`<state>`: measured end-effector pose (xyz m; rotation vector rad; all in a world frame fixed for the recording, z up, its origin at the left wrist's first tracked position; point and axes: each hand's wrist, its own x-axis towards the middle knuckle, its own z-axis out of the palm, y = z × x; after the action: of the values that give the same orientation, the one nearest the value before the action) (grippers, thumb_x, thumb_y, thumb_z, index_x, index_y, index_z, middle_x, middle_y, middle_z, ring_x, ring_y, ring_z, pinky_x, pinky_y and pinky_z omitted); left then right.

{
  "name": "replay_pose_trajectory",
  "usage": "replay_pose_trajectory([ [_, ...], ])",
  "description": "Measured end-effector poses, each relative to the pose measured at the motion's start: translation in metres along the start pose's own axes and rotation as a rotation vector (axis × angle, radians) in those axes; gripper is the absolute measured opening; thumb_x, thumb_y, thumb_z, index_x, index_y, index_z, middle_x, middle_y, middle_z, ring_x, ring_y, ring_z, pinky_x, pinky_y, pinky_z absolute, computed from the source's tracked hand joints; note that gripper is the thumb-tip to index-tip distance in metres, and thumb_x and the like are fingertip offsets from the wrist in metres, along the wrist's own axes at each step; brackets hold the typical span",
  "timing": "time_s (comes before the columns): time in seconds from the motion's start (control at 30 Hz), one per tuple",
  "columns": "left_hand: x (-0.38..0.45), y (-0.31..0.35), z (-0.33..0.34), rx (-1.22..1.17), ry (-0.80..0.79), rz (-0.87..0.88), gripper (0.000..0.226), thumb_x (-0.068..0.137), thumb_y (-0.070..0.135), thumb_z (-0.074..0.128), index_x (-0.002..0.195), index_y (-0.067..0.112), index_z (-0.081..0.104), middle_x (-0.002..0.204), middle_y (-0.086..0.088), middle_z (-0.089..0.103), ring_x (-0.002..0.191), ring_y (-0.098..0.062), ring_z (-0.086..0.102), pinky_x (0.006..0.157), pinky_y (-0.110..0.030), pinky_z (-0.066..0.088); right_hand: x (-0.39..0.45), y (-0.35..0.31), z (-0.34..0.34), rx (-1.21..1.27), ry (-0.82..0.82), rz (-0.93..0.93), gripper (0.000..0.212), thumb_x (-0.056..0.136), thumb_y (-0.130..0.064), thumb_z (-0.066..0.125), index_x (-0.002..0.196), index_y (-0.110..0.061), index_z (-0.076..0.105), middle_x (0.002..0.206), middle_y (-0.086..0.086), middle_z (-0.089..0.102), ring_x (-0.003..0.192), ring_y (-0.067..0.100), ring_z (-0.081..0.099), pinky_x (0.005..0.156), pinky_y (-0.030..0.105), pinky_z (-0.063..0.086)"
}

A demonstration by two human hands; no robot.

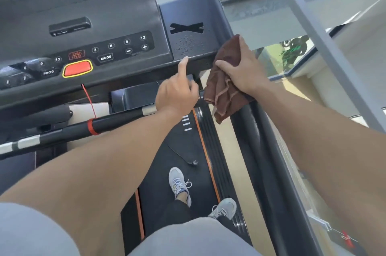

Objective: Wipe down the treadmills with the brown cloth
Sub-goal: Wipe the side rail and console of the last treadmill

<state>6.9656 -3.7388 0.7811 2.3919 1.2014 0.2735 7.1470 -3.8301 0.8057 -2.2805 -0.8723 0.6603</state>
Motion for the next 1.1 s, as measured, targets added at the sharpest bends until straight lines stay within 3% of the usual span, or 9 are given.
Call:
replay_pose_trajectory([
  [0.17, -0.003, 0.004, 0.004, 0.047, 0.058, 0.012, 0.068, 0.092, 0.029, 0.041, 0.157, 0.024, 0.022, 0.080, 0.000, 0.069, 0.074, -0.032, 0.064, 0.073, -0.048, 0.054, -0.075, 0.038, -0.003, 0.035, -0.048, 0.104, 0.110, 0.081, -0.066, 0.072, 0.164, -0.036, 0.007, 0.162, -0.005, 0.039, 0.143, 0.020, 0.045, 0.118, 0.040, 0.037],
  [0.43, 0.001, 0.000, 0.008, 0.052, 0.117, 0.051, 0.067, 0.094, 0.027, 0.044, 0.158, 0.021, 0.025, 0.080, -0.001, 0.062, 0.072, -0.028, 0.059, 0.072, -0.046, 0.053, -0.073, 0.017, 0.017, -0.330, 0.092, -0.106, 0.077, 0.105, -0.041, 0.050, 0.166, -0.020, 0.009, 0.173, 0.005, 0.011, 0.155, 0.032, 0.021, 0.118, 0.048, 0.031],
  [0.6, -0.001, -0.004, 0.004, -0.027, 0.184, 0.097, 0.063, 0.098, 0.020, 0.052, 0.157, 0.015, 0.032, 0.088, 0.000, 0.055, 0.081, -0.024, 0.049, 0.083, -0.039, 0.043, -0.030, 0.011, 0.020, -0.431, 0.097, -0.331, 0.060, 0.103, -0.025, 0.052, 0.160, -0.027, 0.035, 0.170, -0.003, 0.026, 0.157, 0.037, 0.017, 0.118, 0.053, 0.038],
  [0.7, 0.001, -0.007, 0.002, -0.125, 0.195, 0.082, 0.059, 0.099, 0.019, 0.049, 0.156, 0.016, 0.033, 0.092, 0.004, 0.055, 0.083, -0.018, 0.045, 0.087, -0.036, 0.041, 0.000, 0.005, 0.014, -0.381, 0.036, -0.451, 0.054, 0.103, -0.025, 0.051, 0.156, -0.030, 0.043, 0.164, -0.004, 0.039, 0.157, 0.035, 0.019, 0.122, 0.055, 0.030],
  [0.83, 0.003, -0.011, -0.001, -0.224, 0.222, 0.111, 0.060, 0.098, 0.021, 0.044, 0.155, 0.012, 0.032, 0.109, 0.003, 0.055, 0.099, -0.020, 0.049, 0.099, -0.038, 0.037, 0.034, -0.012, 0.011, -0.461, -0.036, -0.569, 0.055, 0.105, -0.032, 0.045, 0.159, -0.036, 0.037, 0.163, -0.004, 0.041, 0.157, 0.032, 0.020, 0.126, 0.058, 0.016],
  [0.93, 0.005, -0.014, 0.000, -0.262, 0.238, 0.129, 0.062, 0.097, 0.025, 0.042, 0.156, 0.008, 0.030, 0.139, -0.005, 0.052, 0.126, -0.025, 0.048, 0.113, -0.042, 0.033, 0.050, -0.030, 0.019, -0.674, -0.047, -0.598, 0.054, 0.107, -0.047, 0.035, 0.160, -0.037, 0.032, 0.166, -0.002, 0.036, 0.157, 0.030, 0.022, 0.127, 0.056, 0.013],
  [1.0, 0.005, -0.016, 0.000, -0.318, 0.237, 0.143, 0.062, 0.099, 0.025, 0.042, 0.157, 0.007, 0.029, 0.156, -0.009, 0.040, 0.145, -0.025, 0.036, 0.122, -0.044, 0.025, 0.054, -0.040, 0.027, -0.731, -0.026, -0.559, 0.056, 0.107, -0.055, 0.026, 0.161, -0.038, 0.030, 0.167, -0.003, 0.033, 0.158, 0.027, 0.021, 0.128, 0.055, 0.012],
  [1.1, 0.007, -0.017, 0.000, -0.343, 0.198, 0.174, 0.064, 0.104, 0.033, 0.036, 0.159, 0.005, 0.022, 0.168, -0.008, 0.024, 0.157, -0.019, 0.014, 0.129, -0.040, 0.007, 0.054, -0.053, 0.046, -0.713, 0.064, -0.420, 0.057, 0.107, -0.059, 0.019, 0.161, -0.041, 0.026, 0.169, -0.006, 0.027, 0.159, 0.023, 0.014, 0.129, 0.050, 0.005],
])
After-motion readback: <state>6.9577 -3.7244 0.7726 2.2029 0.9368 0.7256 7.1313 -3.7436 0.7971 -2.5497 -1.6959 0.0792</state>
